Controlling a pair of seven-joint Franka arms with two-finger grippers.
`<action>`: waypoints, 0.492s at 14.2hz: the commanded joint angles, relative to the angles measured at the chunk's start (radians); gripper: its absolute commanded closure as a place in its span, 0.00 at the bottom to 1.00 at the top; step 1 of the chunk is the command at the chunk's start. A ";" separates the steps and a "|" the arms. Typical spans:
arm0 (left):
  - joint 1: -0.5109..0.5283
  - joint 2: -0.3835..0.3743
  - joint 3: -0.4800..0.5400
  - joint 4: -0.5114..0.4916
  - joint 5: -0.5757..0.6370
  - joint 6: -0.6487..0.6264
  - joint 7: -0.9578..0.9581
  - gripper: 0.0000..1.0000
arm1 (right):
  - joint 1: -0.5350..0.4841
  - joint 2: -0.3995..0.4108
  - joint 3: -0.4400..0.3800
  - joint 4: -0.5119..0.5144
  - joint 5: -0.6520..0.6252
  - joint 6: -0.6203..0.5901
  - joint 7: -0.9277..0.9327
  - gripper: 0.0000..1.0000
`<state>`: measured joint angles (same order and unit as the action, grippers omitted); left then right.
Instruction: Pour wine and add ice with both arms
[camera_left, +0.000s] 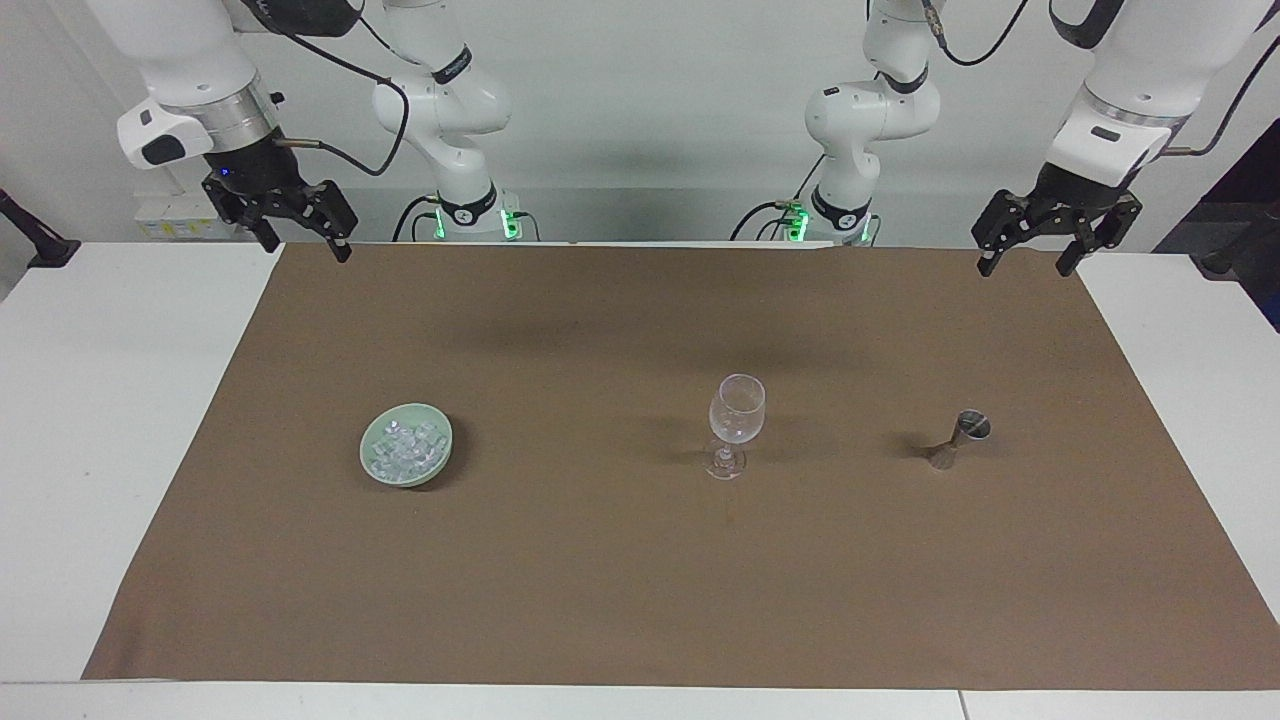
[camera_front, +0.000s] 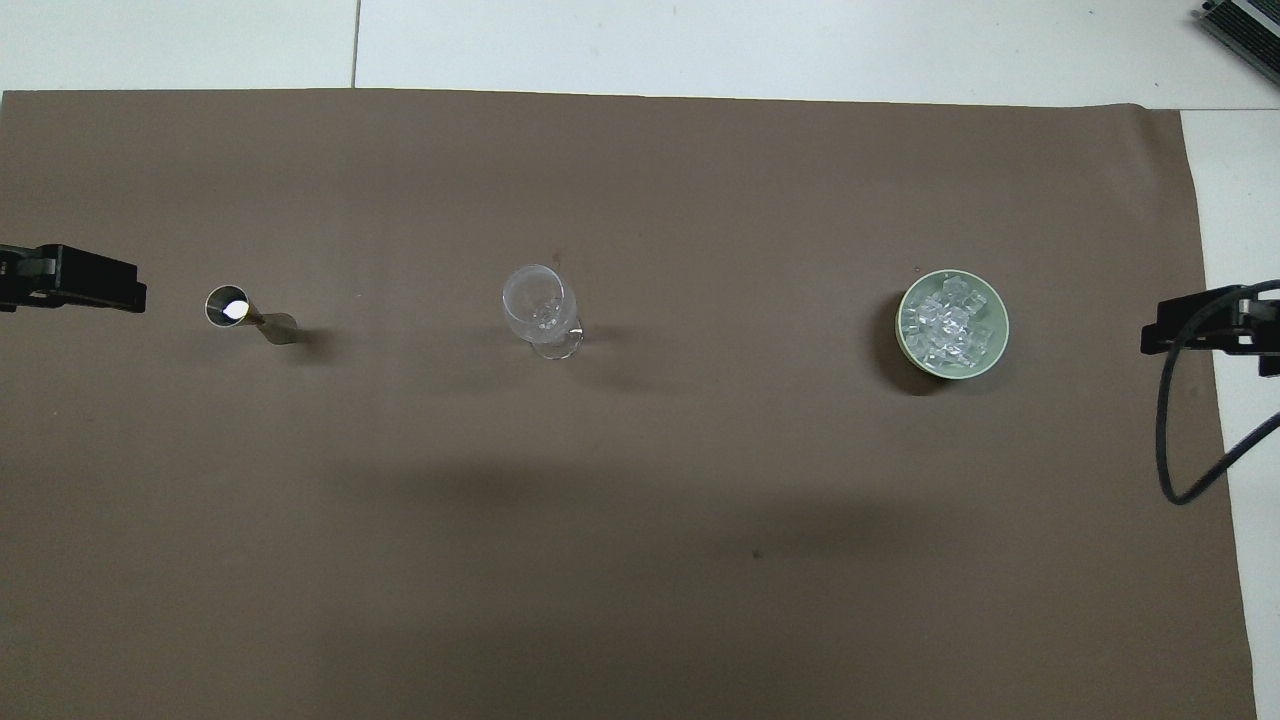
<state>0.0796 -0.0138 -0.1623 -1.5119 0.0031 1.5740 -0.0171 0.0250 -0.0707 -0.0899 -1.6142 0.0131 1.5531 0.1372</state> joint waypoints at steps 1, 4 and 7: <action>-0.006 -0.005 0.017 -0.008 -0.024 0.014 0.016 0.00 | -0.013 -0.021 0.007 -0.023 0.018 -0.002 -0.016 0.00; -0.006 -0.008 0.021 -0.008 -0.028 0.007 0.017 0.00 | -0.013 -0.021 0.007 -0.023 0.018 -0.002 -0.016 0.00; -0.004 -0.008 0.026 -0.007 -0.029 0.006 0.016 0.00 | -0.013 -0.021 0.007 -0.023 0.018 -0.002 -0.016 0.00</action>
<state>0.0798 -0.0138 -0.1494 -1.5119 -0.0129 1.5741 -0.0165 0.0250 -0.0707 -0.0899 -1.6142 0.0131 1.5531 0.1372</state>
